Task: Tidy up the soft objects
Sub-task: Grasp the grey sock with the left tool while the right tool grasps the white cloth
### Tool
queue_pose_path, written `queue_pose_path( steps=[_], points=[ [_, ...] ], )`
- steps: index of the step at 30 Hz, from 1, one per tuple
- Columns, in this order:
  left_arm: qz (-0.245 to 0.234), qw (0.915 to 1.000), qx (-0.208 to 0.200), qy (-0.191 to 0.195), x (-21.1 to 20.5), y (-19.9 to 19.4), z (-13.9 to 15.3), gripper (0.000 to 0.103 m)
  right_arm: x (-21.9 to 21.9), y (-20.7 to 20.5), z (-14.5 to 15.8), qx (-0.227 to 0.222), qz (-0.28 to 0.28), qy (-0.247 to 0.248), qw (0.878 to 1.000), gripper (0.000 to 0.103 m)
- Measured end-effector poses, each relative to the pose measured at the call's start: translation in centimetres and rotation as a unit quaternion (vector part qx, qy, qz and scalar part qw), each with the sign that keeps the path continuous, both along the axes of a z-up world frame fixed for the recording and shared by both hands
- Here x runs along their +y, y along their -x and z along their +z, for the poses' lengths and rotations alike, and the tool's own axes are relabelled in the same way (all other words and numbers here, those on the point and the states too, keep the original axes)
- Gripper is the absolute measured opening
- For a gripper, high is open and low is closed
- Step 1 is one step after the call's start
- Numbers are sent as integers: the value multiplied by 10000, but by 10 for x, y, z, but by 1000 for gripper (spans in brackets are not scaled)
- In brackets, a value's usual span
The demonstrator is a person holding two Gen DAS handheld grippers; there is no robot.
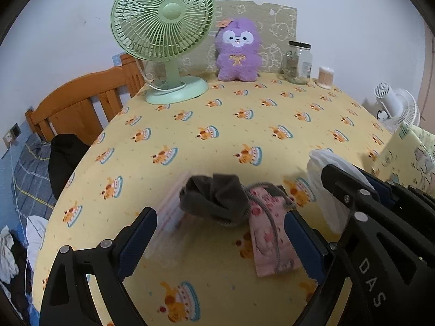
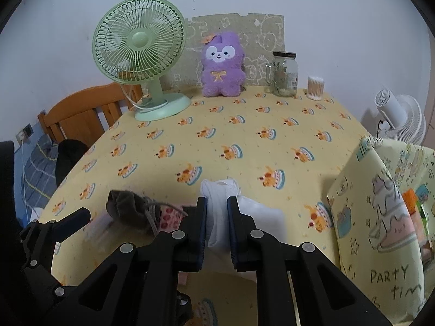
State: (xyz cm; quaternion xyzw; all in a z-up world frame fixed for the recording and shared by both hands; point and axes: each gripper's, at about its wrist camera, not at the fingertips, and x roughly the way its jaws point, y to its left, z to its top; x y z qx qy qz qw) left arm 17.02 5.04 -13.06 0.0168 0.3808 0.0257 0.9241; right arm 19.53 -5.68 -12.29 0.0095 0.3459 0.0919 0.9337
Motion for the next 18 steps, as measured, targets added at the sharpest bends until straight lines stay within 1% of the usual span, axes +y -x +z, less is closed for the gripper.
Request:
queue_pose_path(
  steps=[4, 7, 9, 10, 11, 12, 13, 18],
  points=[
    [9, 10000, 1, 6, 2, -11, -1, 96, 2, -8, 0, -14, -23, 8, 10000, 17],
    [66, 9999, 84, 98, 5, -19, -6, 91, 1, -13, -4, 7, -108, -51, 9999, 17],
    [62, 9997, 161, 166, 5, -23, -10, 81, 1, -16, -6, 49, -128, -50, 9999, 17],
    [60, 9996, 202, 175, 5, -25, -12, 78, 0, -18, -8, 71, -135, -44, 9999, 17],
    [82, 9996, 210, 153, 4, -26, -13, 73, 0, -19, -9, 85, -130, -35, 9999, 17],
    [121, 9997, 195, 126, 4, -26, -13, 66, 0, -20, -10, 96, -129, -26, 9999, 17],
    [191, 9996, 173, 86, 5, -26, -13, 62, 0, -21, -10, 110, -129, -29, 9999, 17],
    [201, 9997, 124, 93, 6, -24, -11, 58, 0, -20, -9, 108, -101, -63, 9999, 17]
  ],
)
